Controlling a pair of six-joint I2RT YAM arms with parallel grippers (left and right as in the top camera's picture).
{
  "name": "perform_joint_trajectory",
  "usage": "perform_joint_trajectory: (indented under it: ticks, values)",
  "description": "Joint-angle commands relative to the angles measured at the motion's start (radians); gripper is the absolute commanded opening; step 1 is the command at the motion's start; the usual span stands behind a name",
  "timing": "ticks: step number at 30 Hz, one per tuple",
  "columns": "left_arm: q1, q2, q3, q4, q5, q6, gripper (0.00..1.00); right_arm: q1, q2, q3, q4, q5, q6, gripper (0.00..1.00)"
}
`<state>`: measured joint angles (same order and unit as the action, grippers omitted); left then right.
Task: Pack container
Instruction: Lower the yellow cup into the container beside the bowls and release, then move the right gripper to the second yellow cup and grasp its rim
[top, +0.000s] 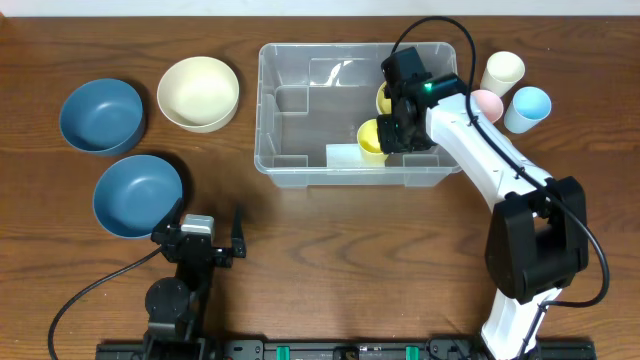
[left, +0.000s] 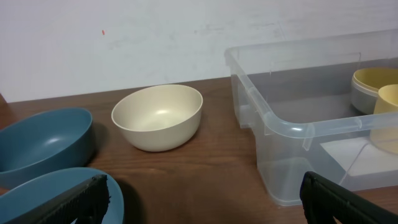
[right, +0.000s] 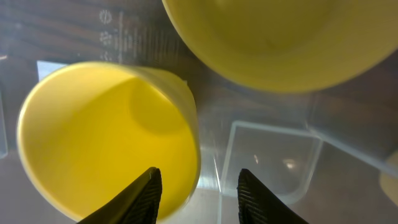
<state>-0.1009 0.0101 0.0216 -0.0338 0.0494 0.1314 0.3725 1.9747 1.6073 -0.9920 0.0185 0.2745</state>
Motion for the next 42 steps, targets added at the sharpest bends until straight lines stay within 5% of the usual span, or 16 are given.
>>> perform_joint_trajectory:
  ticks: [1,9,18,32,42]
  values:
    - [0.004,-0.005,-0.018,-0.035,-0.012,0.010,0.98,-0.005,-0.013,0.127,-0.046,0.007,-0.010,0.41]
    - [0.004,-0.005,-0.018,-0.035,-0.012,0.010,0.98,-0.064,-0.034,0.418,-0.338,0.013,0.027,0.45]
    - [0.004,-0.005,-0.018,-0.035,-0.012,0.010,0.98,-0.299,-0.040,0.375,-0.515,0.007,0.114,0.42]
    - [0.004,-0.005,-0.018,-0.035,-0.012,0.010,0.98,-0.566,-0.040,0.063,-0.331,-0.035,0.105,0.37]
    - [0.004,-0.005,-0.018,-0.035,-0.012,0.010,0.98,-0.602,-0.039,-0.087,-0.130,-0.132,0.042,0.34]
